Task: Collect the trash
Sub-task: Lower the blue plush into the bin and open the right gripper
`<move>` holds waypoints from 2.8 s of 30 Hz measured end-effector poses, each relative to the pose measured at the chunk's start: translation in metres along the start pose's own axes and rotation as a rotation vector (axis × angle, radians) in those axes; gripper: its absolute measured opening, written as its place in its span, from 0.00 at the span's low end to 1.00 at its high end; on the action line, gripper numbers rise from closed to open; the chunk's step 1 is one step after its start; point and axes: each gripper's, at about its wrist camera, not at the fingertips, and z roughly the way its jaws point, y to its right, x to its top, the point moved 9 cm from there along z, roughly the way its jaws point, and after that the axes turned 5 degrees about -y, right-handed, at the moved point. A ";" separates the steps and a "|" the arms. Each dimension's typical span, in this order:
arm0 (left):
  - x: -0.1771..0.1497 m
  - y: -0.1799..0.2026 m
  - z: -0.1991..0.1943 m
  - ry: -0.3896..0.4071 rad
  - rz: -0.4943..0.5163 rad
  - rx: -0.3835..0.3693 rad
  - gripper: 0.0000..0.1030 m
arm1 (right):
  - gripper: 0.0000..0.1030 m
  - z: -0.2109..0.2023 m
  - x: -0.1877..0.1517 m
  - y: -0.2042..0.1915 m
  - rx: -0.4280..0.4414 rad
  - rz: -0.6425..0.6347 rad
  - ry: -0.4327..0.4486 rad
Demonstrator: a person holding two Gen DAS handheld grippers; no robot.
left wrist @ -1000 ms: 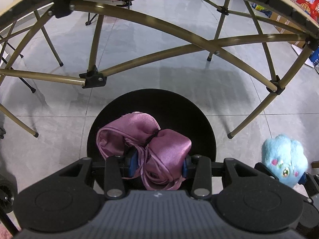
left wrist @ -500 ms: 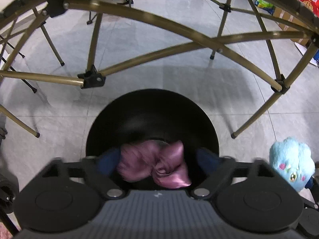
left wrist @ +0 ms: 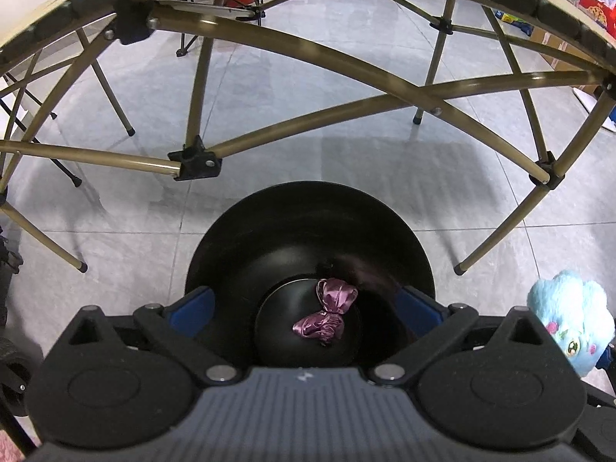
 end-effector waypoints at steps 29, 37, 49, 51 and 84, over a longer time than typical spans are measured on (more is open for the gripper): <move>-0.007 -0.120 -0.048 0.102 -0.136 0.049 1.00 | 0.65 -0.033 0.010 -0.102 0.074 -0.122 -0.025; -0.015 -0.151 -0.051 0.098 -0.181 0.073 1.00 | 0.65 -0.021 0.012 -0.139 0.085 -0.145 -0.059; -0.028 -0.197 -0.044 0.066 -0.236 0.107 1.00 | 0.65 -0.003 0.006 -0.179 0.103 -0.185 -0.116; -0.029 -0.201 -0.043 0.062 -0.240 0.111 1.00 | 0.65 0.000 0.004 -0.183 0.100 -0.191 -0.123; -0.036 -0.215 -0.040 0.054 -0.249 0.123 1.00 | 1.00 0.009 0.008 -0.177 0.090 -0.135 -0.148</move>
